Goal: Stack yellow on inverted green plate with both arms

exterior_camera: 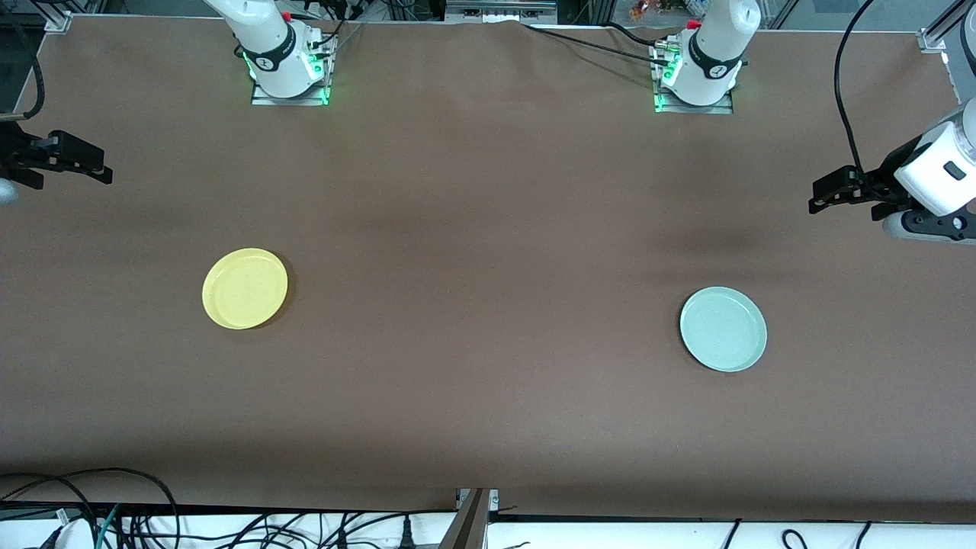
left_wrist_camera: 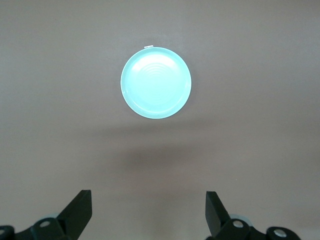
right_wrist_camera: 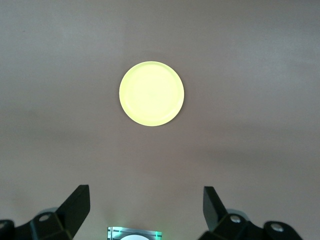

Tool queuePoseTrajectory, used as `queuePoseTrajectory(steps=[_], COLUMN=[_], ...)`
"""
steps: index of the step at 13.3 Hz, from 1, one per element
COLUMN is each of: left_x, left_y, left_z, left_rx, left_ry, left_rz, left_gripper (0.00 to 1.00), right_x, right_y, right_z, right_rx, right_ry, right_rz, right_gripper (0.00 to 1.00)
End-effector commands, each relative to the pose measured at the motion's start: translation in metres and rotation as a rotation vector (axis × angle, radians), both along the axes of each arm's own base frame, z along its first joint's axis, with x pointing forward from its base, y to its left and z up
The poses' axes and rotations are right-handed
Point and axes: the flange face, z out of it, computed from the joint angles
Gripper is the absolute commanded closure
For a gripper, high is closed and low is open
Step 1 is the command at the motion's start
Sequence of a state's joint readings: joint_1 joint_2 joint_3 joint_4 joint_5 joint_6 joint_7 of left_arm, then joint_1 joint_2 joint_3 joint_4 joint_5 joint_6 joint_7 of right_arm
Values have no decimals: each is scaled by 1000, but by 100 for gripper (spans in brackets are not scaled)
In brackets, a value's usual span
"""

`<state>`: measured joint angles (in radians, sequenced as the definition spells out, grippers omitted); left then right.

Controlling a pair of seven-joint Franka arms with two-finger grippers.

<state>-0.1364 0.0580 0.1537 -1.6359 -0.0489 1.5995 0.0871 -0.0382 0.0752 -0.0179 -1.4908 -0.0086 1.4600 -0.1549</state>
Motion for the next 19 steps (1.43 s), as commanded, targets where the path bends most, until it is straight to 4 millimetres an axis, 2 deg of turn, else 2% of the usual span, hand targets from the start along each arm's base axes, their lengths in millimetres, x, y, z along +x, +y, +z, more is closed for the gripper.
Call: queuePoseTrajectory(steps=[1,11,19], left_x=[-1,0,1], left_y=[-1,2,-8], left_z=[5,0,-4], left_rx=[0,0,16], left_ry=[-9,1,13], left_rz=[-21,-24,61], left_gripper=[0,0,0], right_x=[1,1,1], right_y=[-2,-2,-3], right_z=[3,3,2], right_rx=[0,0,0], right_ry=[-6,-6,-2], right_rz=[1,2,1], right_gripper=[0,0,0])
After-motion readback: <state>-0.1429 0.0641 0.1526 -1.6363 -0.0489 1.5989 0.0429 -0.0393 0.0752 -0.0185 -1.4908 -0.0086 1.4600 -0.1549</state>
